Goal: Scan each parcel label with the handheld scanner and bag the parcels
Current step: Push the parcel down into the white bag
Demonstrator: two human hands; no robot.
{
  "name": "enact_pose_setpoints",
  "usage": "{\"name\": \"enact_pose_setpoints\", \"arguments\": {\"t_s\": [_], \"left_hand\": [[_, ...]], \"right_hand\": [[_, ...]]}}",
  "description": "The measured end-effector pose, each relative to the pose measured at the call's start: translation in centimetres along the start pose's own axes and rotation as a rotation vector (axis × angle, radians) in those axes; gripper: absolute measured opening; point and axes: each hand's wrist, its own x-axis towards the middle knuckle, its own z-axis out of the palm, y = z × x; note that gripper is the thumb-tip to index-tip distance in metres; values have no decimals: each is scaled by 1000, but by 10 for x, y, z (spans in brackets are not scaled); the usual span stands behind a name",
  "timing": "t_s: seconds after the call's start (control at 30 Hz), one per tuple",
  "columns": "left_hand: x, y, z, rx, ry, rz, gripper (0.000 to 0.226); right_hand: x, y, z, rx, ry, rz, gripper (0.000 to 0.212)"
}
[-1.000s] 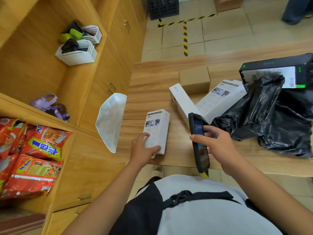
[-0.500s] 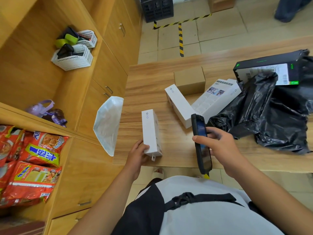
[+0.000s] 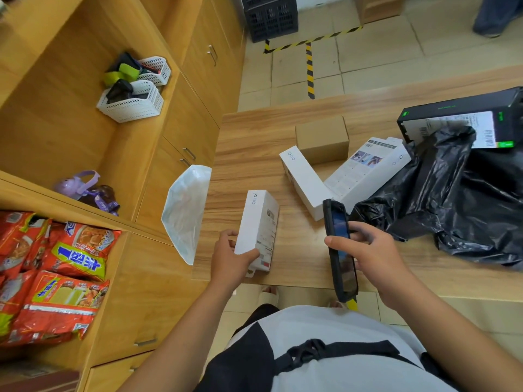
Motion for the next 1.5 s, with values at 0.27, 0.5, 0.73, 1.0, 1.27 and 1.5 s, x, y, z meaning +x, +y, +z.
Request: {"name": "enact_pose_setpoints", "arguments": {"t_s": [0.27, 0.5, 0.73, 1.0, 1.27, 1.5], "left_hand": [[30, -4, -25, 312, -74, 37, 67], [43, 15, 8, 616, -64, 56, 108], [79, 28, -1, 815, -164, 6, 96], [127, 43, -31, 1240, -184, 459, 94], [122, 23, -14, 62, -231, 14, 55], [140, 25, -18, -36, -267, -18, 56]], "right_hand": [[-1, 2, -5, 2, 1, -14, 75], [-12, 5, -13, -13, 36, -24, 74], [-17, 9, -18, 23, 111, -25, 75], [-17, -10, -6, -11, 161, -64, 33], [-14, -28, 34, -93, 206, 1, 60], [-3, -40, 70, -215, 209, 73, 71]]}}
